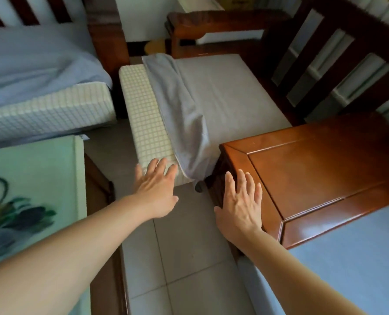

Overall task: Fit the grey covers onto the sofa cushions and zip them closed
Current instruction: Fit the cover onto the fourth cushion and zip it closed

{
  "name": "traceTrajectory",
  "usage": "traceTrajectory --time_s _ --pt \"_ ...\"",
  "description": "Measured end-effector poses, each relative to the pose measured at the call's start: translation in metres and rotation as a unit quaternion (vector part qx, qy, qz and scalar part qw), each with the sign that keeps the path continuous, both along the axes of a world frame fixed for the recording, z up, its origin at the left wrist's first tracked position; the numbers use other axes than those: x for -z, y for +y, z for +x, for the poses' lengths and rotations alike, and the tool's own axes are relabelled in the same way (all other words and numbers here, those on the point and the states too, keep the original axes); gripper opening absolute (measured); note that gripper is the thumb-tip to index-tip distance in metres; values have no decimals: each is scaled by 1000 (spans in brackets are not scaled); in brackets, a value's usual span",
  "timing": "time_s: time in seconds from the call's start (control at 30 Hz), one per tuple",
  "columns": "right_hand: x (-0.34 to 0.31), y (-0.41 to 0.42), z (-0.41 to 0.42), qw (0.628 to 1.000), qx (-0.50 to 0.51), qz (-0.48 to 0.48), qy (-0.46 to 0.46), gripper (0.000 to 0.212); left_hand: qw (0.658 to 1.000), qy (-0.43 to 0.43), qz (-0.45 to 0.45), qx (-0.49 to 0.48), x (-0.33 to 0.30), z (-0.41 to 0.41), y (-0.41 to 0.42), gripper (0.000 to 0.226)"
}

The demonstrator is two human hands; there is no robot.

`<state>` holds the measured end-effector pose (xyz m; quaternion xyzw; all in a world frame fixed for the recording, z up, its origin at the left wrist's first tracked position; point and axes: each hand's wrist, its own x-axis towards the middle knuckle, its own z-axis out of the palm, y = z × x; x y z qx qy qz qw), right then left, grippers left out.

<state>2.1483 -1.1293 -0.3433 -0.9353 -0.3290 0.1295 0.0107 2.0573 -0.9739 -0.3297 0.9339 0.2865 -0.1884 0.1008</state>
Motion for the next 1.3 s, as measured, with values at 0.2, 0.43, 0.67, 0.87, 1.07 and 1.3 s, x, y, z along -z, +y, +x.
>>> traceTrajectory --time_s 0.2,0.43,0.67,0.87,1.07,1.3 --pt "18 59 28 999 -42 19 22 82 999 16 -17 -29 19 19 36 77" --pt "51 113 65 995 -81 24 58 79 997 40 -5 -70 47 43 84 75" --pt "100 152 73 990 -109 -24 83 79 997 51 -49 -43 106 60 119 72" --pt "150 186 85 994 -82 -28 73 74 997 24 -78 18 163 91 154 73" --pt "198 214 81 1000 -12 -26 0 66 992 -3 -95 84 212 109 185 76" --pt "231 237 98 987 0 42 -152 8 984 -105 -51 137 237 140 204 68"
